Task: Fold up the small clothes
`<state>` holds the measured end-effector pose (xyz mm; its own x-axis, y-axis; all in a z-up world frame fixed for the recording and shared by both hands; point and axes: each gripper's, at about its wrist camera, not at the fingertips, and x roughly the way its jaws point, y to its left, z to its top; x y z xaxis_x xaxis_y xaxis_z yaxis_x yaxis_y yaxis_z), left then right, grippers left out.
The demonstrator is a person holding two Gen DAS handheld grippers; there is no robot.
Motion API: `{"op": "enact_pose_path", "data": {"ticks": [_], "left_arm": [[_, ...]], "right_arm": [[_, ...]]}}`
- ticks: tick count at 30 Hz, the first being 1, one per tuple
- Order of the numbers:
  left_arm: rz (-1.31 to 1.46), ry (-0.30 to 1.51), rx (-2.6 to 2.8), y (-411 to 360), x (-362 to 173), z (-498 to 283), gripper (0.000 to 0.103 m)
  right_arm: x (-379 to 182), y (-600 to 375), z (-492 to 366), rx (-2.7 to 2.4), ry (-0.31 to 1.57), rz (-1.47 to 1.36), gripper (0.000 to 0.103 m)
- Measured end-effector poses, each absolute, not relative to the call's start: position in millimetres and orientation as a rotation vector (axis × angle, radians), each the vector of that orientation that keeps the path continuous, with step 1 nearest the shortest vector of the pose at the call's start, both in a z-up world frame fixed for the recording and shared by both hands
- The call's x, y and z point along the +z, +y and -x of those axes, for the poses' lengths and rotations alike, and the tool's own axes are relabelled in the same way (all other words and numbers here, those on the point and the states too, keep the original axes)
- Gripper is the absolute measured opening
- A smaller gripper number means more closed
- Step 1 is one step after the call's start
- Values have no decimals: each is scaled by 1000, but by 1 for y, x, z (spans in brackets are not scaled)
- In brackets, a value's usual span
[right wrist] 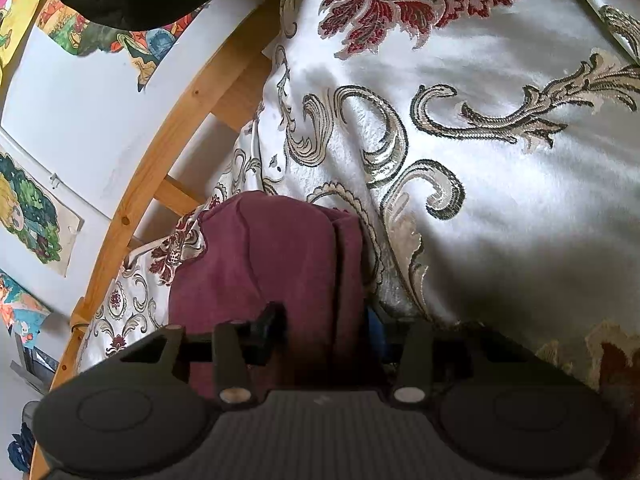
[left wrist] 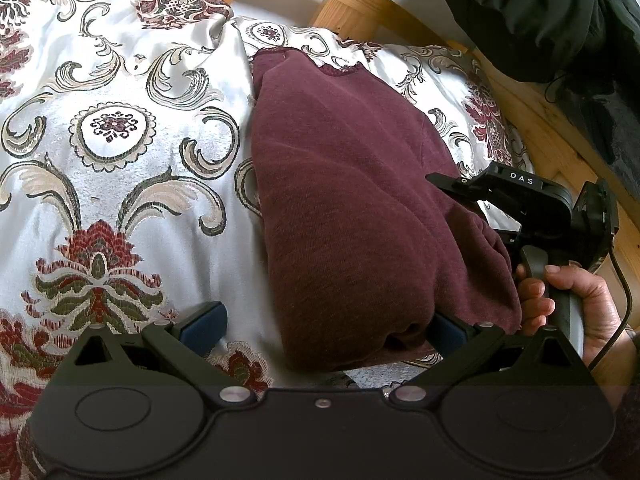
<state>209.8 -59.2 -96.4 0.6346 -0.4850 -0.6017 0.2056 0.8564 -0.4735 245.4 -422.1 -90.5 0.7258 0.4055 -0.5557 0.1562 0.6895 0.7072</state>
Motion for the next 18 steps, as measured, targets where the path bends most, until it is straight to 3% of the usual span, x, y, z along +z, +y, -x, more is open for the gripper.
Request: {"op": "enact_pose_path", "data": {"ticks": [18], "left_arm": [[379,785,-405,-59,-96,-209,102]], "right_arm": [[-87,-414,-245,139,759,-753,45]]}}
